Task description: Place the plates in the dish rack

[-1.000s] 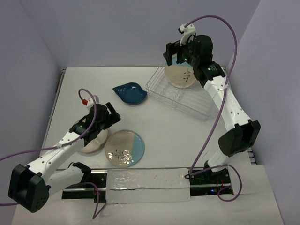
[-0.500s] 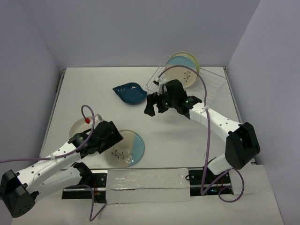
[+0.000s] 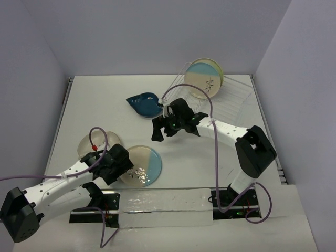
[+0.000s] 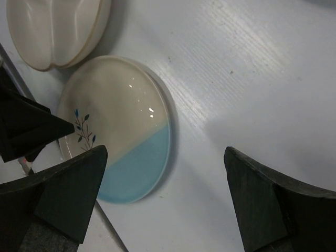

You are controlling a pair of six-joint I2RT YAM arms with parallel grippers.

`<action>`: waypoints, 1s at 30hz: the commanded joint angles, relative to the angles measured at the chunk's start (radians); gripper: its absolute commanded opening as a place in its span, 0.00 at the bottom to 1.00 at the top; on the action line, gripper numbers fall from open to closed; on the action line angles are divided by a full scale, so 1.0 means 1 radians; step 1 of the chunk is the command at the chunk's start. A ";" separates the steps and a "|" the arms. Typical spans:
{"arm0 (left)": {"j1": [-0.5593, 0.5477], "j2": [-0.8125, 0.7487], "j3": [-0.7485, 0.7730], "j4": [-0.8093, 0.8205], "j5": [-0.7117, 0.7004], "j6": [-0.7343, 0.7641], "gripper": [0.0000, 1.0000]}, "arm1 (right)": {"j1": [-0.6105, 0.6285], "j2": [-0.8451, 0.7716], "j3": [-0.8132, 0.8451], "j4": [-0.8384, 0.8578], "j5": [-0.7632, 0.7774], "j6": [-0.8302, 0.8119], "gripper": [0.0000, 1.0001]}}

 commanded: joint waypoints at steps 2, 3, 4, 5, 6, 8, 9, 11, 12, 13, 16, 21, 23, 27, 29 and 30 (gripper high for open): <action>-0.006 0.021 0.033 -0.066 -0.012 -0.044 0.99 | 0.032 0.067 0.053 0.047 -0.041 0.012 1.00; -0.006 0.025 0.013 -0.038 -0.011 -0.051 0.99 | 0.036 0.081 0.053 0.053 -0.045 0.018 1.00; -0.006 0.027 0.001 -0.017 -0.011 -0.049 0.99 | 0.037 0.084 0.055 0.055 -0.047 0.021 1.00; -0.006 0.033 -0.015 0.012 -0.013 -0.050 0.98 | 0.042 0.099 0.056 0.063 -0.062 0.022 1.00; -0.006 0.034 -0.016 0.014 -0.009 -0.050 0.97 | 0.044 0.107 0.058 0.063 -0.066 0.025 1.00; -0.007 0.034 -0.044 0.068 0.000 -0.037 0.87 | 0.047 0.131 0.063 0.067 -0.077 0.034 1.00; -0.007 0.035 -0.054 0.081 0.004 -0.034 0.82 | 0.048 0.140 0.065 0.068 -0.085 0.039 1.00; -0.006 0.036 -0.064 0.093 0.004 -0.035 0.71 | 0.049 0.152 0.062 0.070 -0.101 0.044 1.00; -0.006 0.038 -0.068 0.095 0.004 -0.035 0.65 | 0.052 0.161 0.057 0.075 -0.109 0.047 1.00; -0.006 0.040 -0.071 0.095 0.005 -0.035 0.61 | 0.054 0.169 0.050 0.080 -0.114 0.050 1.00; -0.006 0.051 -0.074 0.092 0.005 -0.024 0.54 | 0.058 0.191 0.031 0.094 -0.120 0.068 1.00; -0.006 0.081 -0.099 0.120 0.015 -0.019 0.44 | 0.062 0.209 -0.010 0.119 -0.114 0.098 1.00; -0.006 0.098 -0.103 0.136 0.022 -0.008 0.38 | 0.067 0.223 -0.019 0.122 -0.120 0.104 1.00; -0.006 0.116 -0.091 0.136 0.012 0.007 0.31 | 0.076 0.250 -0.022 0.123 -0.129 0.110 0.99; -0.006 0.119 -0.085 0.145 0.012 0.016 0.30 | 0.076 0.259 -0.025 0.122 -0.124 0.111 0.99; -0.006 0.120 -0.086 0.150 0.013 0.020 0.28 | 0.076 0.261 -0.028 0.121 -0.128 0.112 0.99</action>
